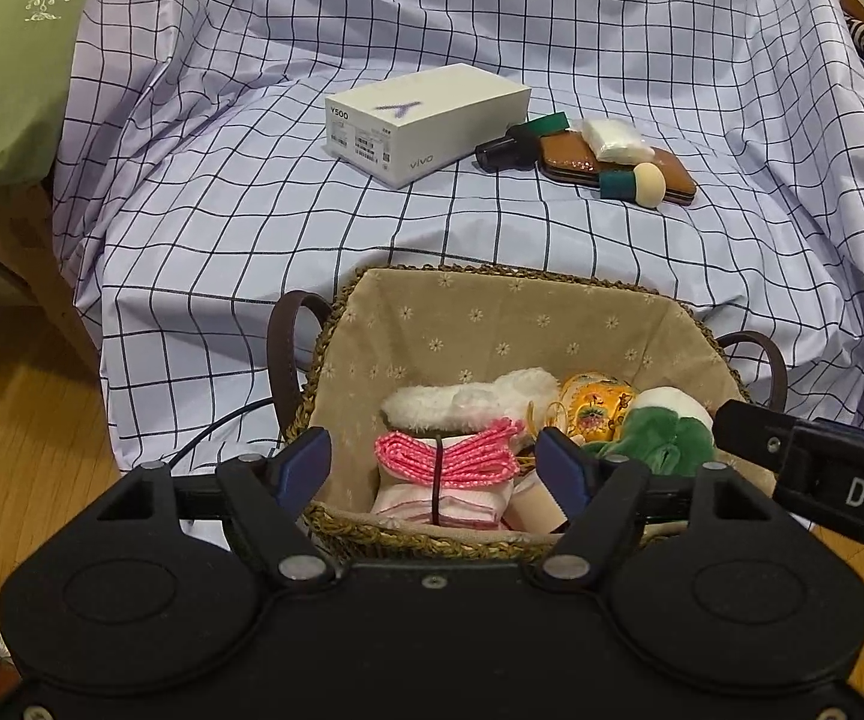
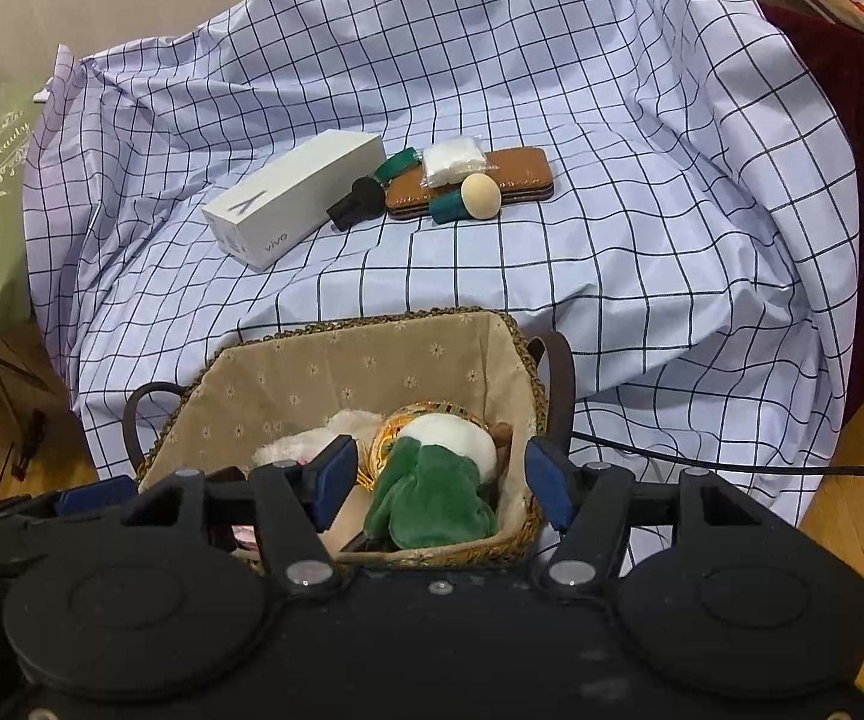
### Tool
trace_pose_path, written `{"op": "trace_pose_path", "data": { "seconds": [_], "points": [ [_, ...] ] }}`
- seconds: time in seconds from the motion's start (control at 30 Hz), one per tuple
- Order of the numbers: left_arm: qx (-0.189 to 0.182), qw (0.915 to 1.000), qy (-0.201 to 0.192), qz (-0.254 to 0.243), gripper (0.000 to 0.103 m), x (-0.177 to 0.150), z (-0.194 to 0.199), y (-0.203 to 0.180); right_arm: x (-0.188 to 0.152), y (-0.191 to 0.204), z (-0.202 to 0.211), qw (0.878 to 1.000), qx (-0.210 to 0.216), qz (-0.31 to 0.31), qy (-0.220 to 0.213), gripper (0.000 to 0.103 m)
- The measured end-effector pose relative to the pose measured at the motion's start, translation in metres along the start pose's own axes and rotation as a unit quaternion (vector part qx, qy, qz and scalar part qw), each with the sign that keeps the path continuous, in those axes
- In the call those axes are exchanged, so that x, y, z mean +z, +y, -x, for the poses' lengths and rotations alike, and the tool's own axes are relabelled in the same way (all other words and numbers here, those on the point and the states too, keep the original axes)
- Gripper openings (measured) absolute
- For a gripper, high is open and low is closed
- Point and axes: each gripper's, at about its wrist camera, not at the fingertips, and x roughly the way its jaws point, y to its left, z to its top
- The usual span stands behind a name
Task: Organize soft objects
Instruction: 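Withdraw both grippers from the basket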
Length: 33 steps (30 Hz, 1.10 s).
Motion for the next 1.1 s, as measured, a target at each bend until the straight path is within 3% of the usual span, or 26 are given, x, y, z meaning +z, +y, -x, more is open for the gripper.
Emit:
{"op": "trace_pose_path", "data": {
  "seconds": [0.33, 0.43, 1.1],
  "points": [
    [0.004, 1.0, 0.002, 0.002, 0.078, 0.002, -0.003, 0.001, 0.0, -0.002, -0.004, 1.0, -0.002, 0.002, 0.004, 0.066],
    [0.006, 1.0, 0.003, -0.001, 0.084, 0.003, -0.005, 0.0, 0.001, -0.003, -0.007, 1.0, -0.005, 0.001, 0.006, 0.068],
    [0.025, 0.9996, -0.005, -0.015, 0.086, 0.027, -0.014, 0.0, 0.03, -0.004, -0.028, 1.0, -0.01, 0.006, 0.003, 0.085]
  ]
}}
